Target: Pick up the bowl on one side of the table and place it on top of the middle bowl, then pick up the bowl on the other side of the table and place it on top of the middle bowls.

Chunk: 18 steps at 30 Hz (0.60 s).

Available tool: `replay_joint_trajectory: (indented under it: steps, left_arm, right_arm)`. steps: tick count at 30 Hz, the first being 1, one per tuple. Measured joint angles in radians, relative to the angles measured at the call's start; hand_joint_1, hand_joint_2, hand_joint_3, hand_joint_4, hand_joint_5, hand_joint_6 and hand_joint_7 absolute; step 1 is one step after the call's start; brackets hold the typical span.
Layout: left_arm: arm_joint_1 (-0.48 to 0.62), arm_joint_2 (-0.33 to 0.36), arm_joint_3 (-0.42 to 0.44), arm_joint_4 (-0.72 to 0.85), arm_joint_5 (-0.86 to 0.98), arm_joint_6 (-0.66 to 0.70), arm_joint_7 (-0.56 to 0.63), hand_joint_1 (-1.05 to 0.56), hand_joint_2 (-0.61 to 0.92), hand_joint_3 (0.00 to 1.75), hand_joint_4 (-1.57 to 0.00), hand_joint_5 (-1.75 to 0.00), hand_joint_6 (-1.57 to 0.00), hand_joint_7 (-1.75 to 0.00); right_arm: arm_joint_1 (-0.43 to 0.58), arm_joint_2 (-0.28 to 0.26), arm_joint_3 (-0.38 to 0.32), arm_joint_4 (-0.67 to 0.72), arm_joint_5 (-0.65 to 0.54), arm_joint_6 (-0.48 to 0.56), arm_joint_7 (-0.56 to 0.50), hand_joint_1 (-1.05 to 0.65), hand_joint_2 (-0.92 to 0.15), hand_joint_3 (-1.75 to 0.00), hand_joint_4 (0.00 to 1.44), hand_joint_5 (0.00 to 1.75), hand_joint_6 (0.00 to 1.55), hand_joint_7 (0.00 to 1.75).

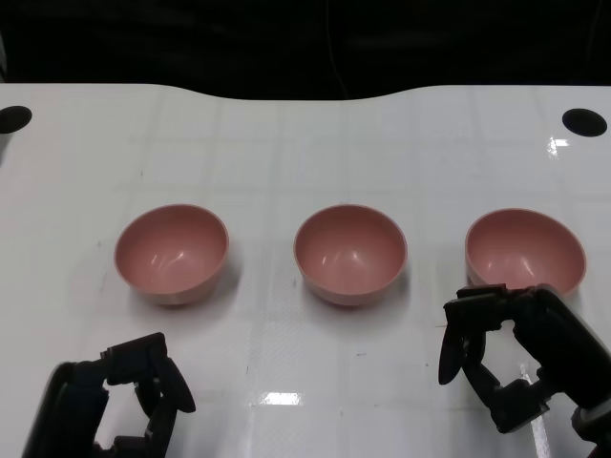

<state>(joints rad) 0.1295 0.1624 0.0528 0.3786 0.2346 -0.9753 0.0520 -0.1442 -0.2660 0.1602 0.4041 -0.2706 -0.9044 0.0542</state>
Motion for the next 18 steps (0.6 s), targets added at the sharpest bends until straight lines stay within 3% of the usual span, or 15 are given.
replay_joint_trajectory:
  steps: [13,17,18]
  left_arm:
    - [-0.008,0.0,0.0,0.001,0.018,0.0,0.02,-0.01,0.26,1.54,-0.93,-1.64,-0.89,-1.38]
    - [-0.008,-0.003,0.0,0.002,0.006,0.001,0.02,-0.06,0.3,1.42,-0.87,-1.51,-0.82,-1.12]
    - [-0.008,-0.003,0.0,0.002,0.004,0.004,0.02,-0.09,0.35,1.27,-0.78,-1.39,-0.76,-0.97]
  right_arm:
    - [0.0,0.0,0.0,-0.003,-0.001,0.009,0.0,0.37,-0.02,-1.71,1.01,1.72,1.03,1.21]
    - [0.001,0.0,0.0,-0.003,-0.001,0.008,-0.002,0.38,-0.02,-1.72,1.01,1.74,1.04,1.21]
    - [0.001,0.001,0.0,-0.003,-0.002,0.008,-0.003,0.38,-0.02,-1.73,1.01,1.74,1.03,1.21]
